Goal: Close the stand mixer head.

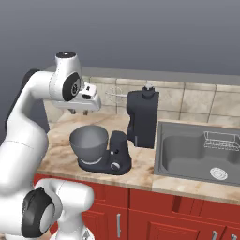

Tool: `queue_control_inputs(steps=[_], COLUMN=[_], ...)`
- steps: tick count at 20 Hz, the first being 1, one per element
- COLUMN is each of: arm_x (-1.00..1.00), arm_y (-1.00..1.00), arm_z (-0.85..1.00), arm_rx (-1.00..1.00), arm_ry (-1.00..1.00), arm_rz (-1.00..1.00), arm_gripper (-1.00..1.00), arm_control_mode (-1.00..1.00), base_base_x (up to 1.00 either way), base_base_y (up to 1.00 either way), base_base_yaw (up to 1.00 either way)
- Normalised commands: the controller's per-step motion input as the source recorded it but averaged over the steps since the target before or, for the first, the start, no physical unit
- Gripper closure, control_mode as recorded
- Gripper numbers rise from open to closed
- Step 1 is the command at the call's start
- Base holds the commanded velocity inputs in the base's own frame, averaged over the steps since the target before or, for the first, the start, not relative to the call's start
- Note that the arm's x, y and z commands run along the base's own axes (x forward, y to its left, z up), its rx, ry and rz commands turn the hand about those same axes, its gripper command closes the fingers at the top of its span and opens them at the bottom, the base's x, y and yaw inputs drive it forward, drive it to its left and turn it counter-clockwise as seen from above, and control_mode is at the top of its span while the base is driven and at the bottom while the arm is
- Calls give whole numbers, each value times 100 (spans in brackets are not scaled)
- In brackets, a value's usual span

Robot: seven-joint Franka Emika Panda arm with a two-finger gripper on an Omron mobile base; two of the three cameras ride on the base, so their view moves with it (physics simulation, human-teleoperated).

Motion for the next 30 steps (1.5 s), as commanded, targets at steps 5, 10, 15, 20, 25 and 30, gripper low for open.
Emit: queue_control_inputs(steps=[5, 10, 15, 20, 25, 30], arm_x=[-19, -63, -65, -9, 0, 0], arm_y=[-33, -100, -100, -100, -100, -100], arm_z=[-15, -15, 0, 0, 0, 0], arm_rx=[0, 0, 0, 9, 12, 0], arm_ry=[0, -13, -23, -14, -6, 0], arm_rz=[0, 0, 0, 0, 2, 4], arm_gripper=[-100, -100, -100, -100, -100, -100], arm_control_mode=[-100, -100, -100, -100, -100, -100], base_base_x=[0, 0, 0, 0, 0, 0], base_base_y=[0, 0, 0, 0, 0, 0], base_base_yaw=[0, 0, 0, 0, 0, 0])
